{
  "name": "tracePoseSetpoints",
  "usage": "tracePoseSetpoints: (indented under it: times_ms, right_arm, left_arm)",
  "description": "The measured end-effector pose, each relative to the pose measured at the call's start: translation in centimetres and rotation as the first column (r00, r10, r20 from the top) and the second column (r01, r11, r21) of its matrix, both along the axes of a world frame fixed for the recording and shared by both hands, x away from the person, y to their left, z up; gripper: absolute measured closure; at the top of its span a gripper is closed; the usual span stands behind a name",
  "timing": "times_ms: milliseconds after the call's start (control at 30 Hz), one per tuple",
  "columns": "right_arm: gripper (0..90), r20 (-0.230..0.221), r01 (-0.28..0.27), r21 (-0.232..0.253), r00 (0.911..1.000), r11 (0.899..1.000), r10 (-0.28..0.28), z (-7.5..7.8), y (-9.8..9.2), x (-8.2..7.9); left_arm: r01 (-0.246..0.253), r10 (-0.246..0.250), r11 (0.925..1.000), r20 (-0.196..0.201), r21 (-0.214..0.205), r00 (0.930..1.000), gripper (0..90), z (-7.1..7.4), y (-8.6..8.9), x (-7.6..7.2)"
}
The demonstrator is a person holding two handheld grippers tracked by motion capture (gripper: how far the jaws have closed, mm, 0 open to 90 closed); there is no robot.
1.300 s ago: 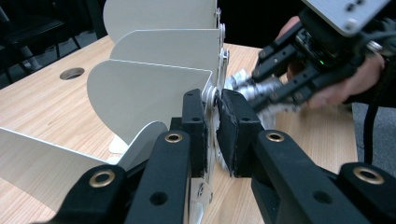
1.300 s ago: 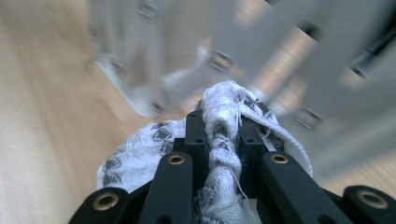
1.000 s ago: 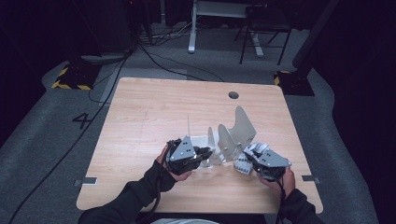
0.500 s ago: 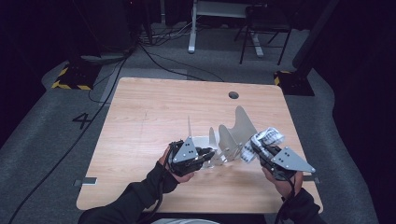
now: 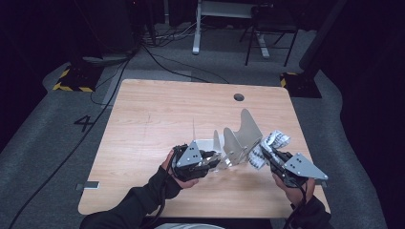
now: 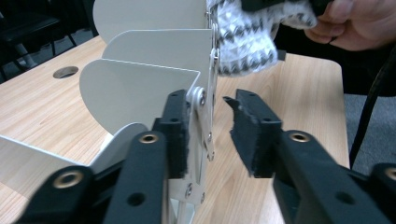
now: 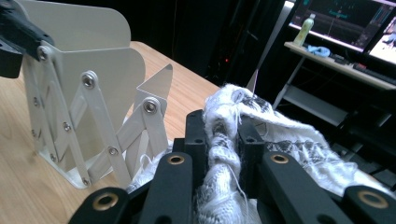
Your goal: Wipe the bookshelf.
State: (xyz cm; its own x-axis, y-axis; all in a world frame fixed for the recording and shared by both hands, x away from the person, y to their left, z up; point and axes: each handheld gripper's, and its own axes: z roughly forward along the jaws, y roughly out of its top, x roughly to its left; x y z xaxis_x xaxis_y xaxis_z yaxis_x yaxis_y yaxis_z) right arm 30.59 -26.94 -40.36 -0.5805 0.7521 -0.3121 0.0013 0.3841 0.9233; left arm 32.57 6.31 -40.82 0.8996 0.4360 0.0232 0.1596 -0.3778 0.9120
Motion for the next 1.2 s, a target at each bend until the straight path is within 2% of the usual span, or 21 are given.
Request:
tracePoseSetpoints:
  times_ms: [67, 167, 200, 233, 267, 333, 367, 400, 433, 533, 633, 700, 733, 833, 900, 1000, 1067, 1200]
  right_arm:
    - [79.5, 0.018, -0.013, 0.008, 0.9998, 1.000, 0.013, 0.4, 0.0, -0.6]
    - [79.5, 0.048, -0.038, 0.016, 0.9982, 0.999, 0.037, 1.1, 0.5, -1.4]
    - [79.5, 0.048, -0.038, 0.016, 0.9982, 0.999, 0.037, 1.1, 0.5, -1.4]
    - [79.5, 0.060, -0.057, 0.006, 0.9966, 0.998, 0.056, 1.3, 1.1, -1.9]
    - [79.5, 0.060, -0.057, 0.006, 0.9966, 0.998, 0.056, 1.3, 1.1, -1.9]
    - [79.5, 0.060, -0.102, -0.021, 0.9928, 0.995, 0.104, 1.2, 2.2, -2.3]
    - [79.5, 0.060, -0.102, -0.021, 0.9928, 0.995, 0.104, 1.2, 2.2, -2.3]
    - [79.4, 0.039, -0.139, -0.030, 0.9893, 0.990, 0.141, 0.8, 3.1, -2.3]
    - [79.4, 0.039, -0.139, -0.030, 0.9893, 0.990, 0.141, 0.8, 3.1, -2.3]
    - [79.2, 0.006, -0.163, -0.096, 0.9864, 0.982, 0.164, -0.6, 5.0, -2.0]
    - [79.2, -0.043, -0.177, -0.107, 0.9839, 0.978, 0.174, -1.8, 5.7, -1.3]
    - [79.1, -0.058, -0.178, -0.137, 0.9835, 0.974, 0.171, -2.4, 6.1, -1.1]
    - [79.1, -0.058, -0.178, -0.137, 0.9835, 0.974, 0.171, -2.4, 6.1, -1.1]
    - [79.1, -0.091, -0.181, -0.164, 0.9816, 0.970, 0.168, -3.4, 6.4, -0.8]
    - [79.1, -0.102, -0.178, -0.163, 0.9814, 0.971, 0.162, -3.7, 6.4, -0.6]
    - [79.2, -0.118, -0.162, -0.172, 0.9827, 0.972, 0.142, -4.2, 6.2, -0.2]
    - [79.2, -0.123, -0.142, -0.169, 0.9850, 0.975, 0.122, -4.2, 5.9, 0.0]
    - [79.2, -0.134, -0.116, -0.161, 0.9865, 0.980, 0.095, -4.3, 5.5, 0.6]
  left_arm:
    - [0.009, -0.009, 0.9999, -0.011, 0.004, 0.9999, 58.4, 0.1, 0.2, -0.1]
    - [0.005, -0.005, 0.9998, -0.008, 0.019, 1.0000, 49.8, 0.2, 0.3, -0.3]
    - [0.007, -0.006, 0.9998, -0.014, 0.021, 0.9999, 49.8, 0.3, 0.3, -0.4]
    - [0.014, -0.013, 0.9997, -0.021, 0.022, 0.9997, 42.9, 0.3, 0.3, -0.5]
    - [0.014, -0.013, 0.9997, -0.021, 0.022, 0.9997, 41.1, 0.3, 0.3, -0.5]
    - [-0.002, 0.002, 0.9999, -0.025, 0.016, 0.9997, 38.2, 0.3, 0.1, -0.5]
    - [-0.002, 0.002, 0.9999, -0.025, 0.016, 0.9997, 35.4, 0.3, 0.1, -0.5]
    - [-0.005, 0.006, 0.9999, -0.025, 0.014, 0.9997, 33.6, 0.2, 0.0, -0.5]
    - [-0.015, 0.015, 0.9998, -0.025, 0.016, 0.9996, 33.6, 0.3, -0.1, -0.4]
    - [-0.044, 0.044, 0.9990, -0.025, 0.006, 0.9987, 30.9, 0.5, -0.5, 0.1]
    - [-0.046, 0.046, 0.9990, 0.004, 0.003, 0.9990, 29.6, 0.8, -1.1, 0.3]
    - [-0.042, 0.042, 0.9991, 0.007, -0.004, 0.9991, 29.1, 1.0, -1.1, 0.3]
    - [-0.042, 0.042, 0.9991, 0.007, -0.004, 0.9991, 28.9, 1.0, -1.1, 0.3]
    - [-0.045, 0.045, 0.9990, 0.030, -0.005, 0.9985, 28.8, 1.8, -0.5, 0.0]
    - [-0.037, 0.037, 0.9993, 0.037, -0.004, 0.9986, 28.8, 2.1, 0.0, -0.2]
    - [-0.056, 0.053, 0.9979, 0.087, 0.032, 0.9948, 28.9, 2.9, 1.2, -0.8]
    - [-0.045, 0.040, 0.9976, 0.079, 0.052, 0.9961, 29.0, 3.3, 2.2, -0.8]
    - [-0.063, 0.057, 0.9957, 0.084, 0.068, 0.9949, 31.0, 3.3, 3.1, -0.7]
